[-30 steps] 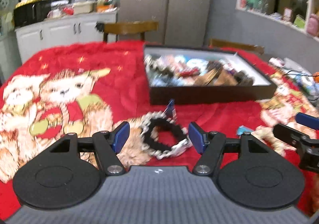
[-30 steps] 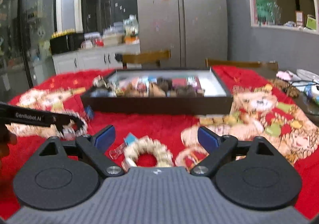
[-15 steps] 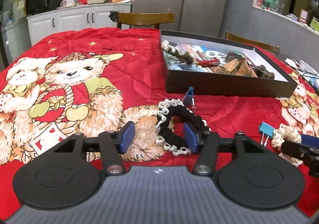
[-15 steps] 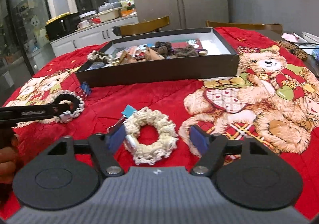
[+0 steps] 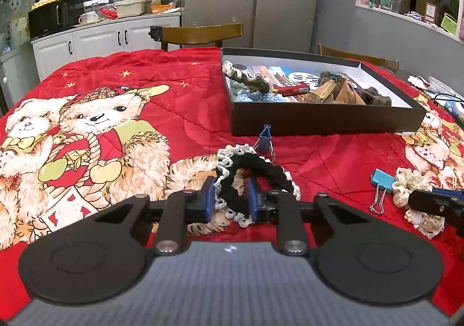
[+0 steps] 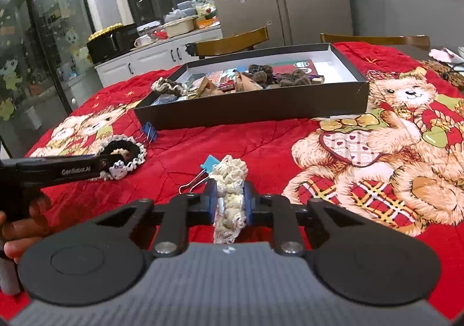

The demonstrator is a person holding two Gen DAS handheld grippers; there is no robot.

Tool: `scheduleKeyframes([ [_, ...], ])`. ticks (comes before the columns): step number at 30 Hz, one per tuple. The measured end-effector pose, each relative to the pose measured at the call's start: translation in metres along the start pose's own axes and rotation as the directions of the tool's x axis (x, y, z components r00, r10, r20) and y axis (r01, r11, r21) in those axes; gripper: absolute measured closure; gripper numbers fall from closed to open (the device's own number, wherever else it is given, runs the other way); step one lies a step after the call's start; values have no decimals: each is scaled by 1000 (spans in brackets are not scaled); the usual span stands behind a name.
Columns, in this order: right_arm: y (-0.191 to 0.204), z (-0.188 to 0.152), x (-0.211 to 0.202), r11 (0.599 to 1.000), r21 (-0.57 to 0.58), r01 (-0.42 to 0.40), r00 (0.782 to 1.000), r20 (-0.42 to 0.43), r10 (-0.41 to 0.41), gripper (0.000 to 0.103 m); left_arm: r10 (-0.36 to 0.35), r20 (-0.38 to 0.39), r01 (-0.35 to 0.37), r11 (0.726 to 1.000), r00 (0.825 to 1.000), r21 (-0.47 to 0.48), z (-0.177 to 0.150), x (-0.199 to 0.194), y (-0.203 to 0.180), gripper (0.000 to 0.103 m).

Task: Organize objects
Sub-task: 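Lift both held scrunchies off the blanket toward the black box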

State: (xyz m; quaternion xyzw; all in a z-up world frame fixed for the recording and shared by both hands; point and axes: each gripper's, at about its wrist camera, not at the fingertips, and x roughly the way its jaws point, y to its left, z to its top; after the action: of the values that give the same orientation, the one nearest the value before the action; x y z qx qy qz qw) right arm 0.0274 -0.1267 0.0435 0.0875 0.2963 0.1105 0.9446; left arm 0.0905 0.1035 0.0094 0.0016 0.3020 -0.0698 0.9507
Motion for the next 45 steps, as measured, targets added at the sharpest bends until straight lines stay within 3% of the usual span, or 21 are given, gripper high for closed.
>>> scheduleKeyframes([
  [2,-2,1,0,1000,14,6,1000,6,-6,88,5,1,-5,1000,1000,2,0,0,-1,78],
  [10,-4,1,0,1000,18,20,1000,22,-20,90,19,10,-19,1000,1000,-2,0,-1,0,79],
  [17,-10,2,0,998,61,22,999,33,-24,91,25,30,-25,1000,999,-9,-1,-4,1,90],
  [37,-18,5,4,990,133,43,997,58,-51,90,88,84,-85,995,993,-45,-2,-13,4,90],
  [40,-19,5,2,989,140,48,996,67,-58,90,60,111,-58,998,992,-23,-2,-17,2,90],
  [45,-19,7,2,987,147,62,994,77,-74,90,57,87,-52,997,995,-56,-2,-14,6,90],
])
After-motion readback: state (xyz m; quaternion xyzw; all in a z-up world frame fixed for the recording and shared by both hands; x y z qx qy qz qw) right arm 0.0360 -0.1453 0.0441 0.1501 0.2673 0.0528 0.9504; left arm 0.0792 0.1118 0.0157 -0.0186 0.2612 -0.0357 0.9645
